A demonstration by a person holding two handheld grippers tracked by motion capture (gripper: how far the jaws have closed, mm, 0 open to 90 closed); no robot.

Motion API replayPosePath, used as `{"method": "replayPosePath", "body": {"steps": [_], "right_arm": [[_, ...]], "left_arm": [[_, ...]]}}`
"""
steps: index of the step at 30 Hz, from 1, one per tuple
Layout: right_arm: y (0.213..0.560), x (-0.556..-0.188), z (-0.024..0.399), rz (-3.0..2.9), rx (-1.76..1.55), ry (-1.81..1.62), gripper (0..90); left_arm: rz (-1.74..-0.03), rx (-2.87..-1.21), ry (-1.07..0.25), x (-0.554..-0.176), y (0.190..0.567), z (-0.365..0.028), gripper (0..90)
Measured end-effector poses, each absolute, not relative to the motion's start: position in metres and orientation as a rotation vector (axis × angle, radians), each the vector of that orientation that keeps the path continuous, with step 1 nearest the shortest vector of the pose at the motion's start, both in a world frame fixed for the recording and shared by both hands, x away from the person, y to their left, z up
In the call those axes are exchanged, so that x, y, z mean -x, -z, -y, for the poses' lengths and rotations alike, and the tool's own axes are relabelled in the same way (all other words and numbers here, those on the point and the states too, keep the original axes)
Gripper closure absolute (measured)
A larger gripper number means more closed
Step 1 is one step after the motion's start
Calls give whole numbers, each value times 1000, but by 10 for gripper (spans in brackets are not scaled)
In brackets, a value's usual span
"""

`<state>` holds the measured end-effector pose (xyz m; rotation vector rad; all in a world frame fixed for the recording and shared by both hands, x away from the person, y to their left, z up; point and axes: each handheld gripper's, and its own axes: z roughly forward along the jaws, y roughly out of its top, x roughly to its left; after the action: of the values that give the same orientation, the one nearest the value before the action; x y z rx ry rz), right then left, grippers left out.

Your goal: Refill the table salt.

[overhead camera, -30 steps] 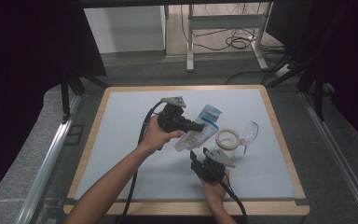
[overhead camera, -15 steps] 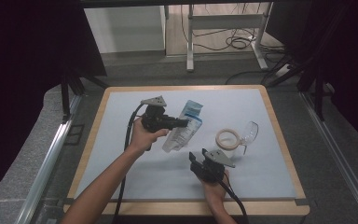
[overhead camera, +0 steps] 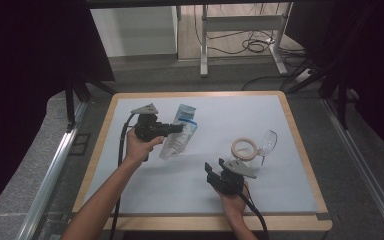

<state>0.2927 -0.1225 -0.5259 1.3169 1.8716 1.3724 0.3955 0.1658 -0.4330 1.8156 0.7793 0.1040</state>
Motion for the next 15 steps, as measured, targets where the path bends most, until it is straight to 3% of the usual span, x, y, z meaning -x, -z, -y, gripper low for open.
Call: {"method": "replayPosePath", "body": {"steps": [15], "right_arm": [[528,-294,124,-1900,-1314,-1377,436]], "left_arm": [[-919,-1709,-258,-433,463,-212,896]]}}
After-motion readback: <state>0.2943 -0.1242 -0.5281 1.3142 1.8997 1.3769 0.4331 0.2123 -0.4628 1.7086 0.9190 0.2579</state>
